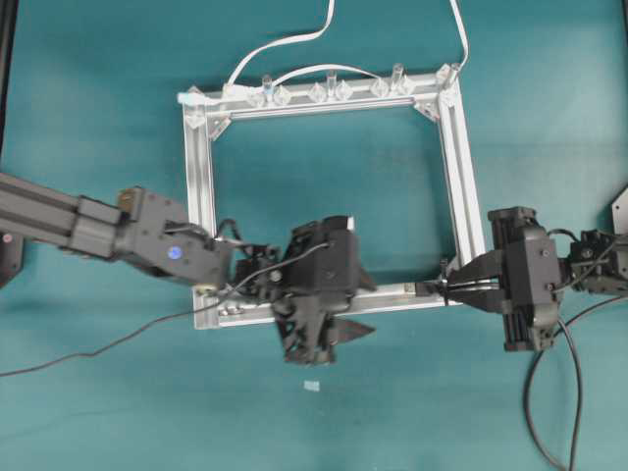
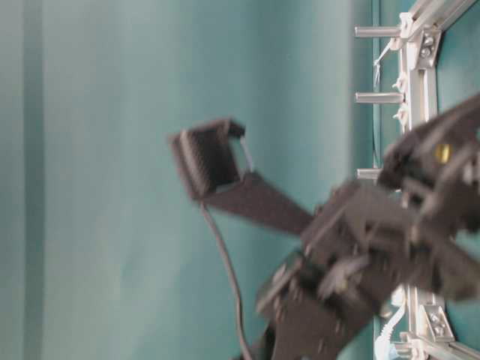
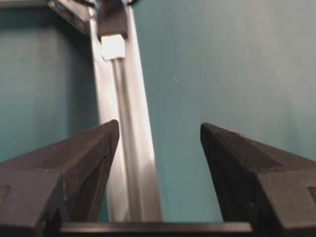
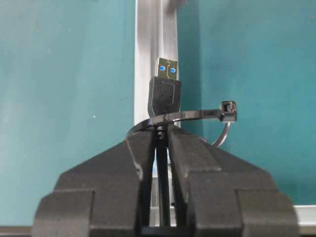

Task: Insert the wire through the string loop located on the right side.
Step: 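Move the left gripper over and grasp the plug tip beyond the loop, then pull the plug through the loop with the left gripper, release right gripper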

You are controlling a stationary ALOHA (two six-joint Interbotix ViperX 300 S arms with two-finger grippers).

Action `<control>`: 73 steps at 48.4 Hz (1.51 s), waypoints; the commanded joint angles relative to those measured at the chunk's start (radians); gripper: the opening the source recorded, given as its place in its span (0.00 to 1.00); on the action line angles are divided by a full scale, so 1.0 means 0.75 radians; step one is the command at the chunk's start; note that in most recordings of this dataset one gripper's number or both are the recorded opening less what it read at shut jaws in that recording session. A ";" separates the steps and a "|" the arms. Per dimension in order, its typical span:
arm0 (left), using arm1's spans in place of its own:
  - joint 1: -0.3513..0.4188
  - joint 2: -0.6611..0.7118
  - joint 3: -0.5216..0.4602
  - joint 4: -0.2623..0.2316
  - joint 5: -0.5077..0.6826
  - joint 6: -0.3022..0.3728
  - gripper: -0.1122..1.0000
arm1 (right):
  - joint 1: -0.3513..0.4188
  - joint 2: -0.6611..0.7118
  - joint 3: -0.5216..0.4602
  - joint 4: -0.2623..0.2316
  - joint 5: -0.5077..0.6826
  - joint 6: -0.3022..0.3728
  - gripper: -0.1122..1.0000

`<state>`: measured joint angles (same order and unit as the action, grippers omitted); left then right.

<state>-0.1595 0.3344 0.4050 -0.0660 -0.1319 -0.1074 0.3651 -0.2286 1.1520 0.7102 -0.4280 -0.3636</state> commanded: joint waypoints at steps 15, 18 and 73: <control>0.084 0.121 -0.274 0.012 0.035 0.002 0.71 | -0.004 -0.008 -0.018 -0.002 -0.008 0.000 0.21; 0.084 0.127 -0.280 0.012 0.043 0.000 0.71 | -0.002 -0.008 -0.016 -0.004 -0.008 0.000 0.21; 0.070 0.129 -0.340 0.012 0.119 -0.012 0.29 | -0.004 -0.008 0.039 -0.016 -0.059 -0.010 0.21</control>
<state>-0.1043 0.4541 0.1887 -0.0598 -0.0368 -0.1089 0.3666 -0.2286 1.1827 0.7087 -0.4510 -0.3697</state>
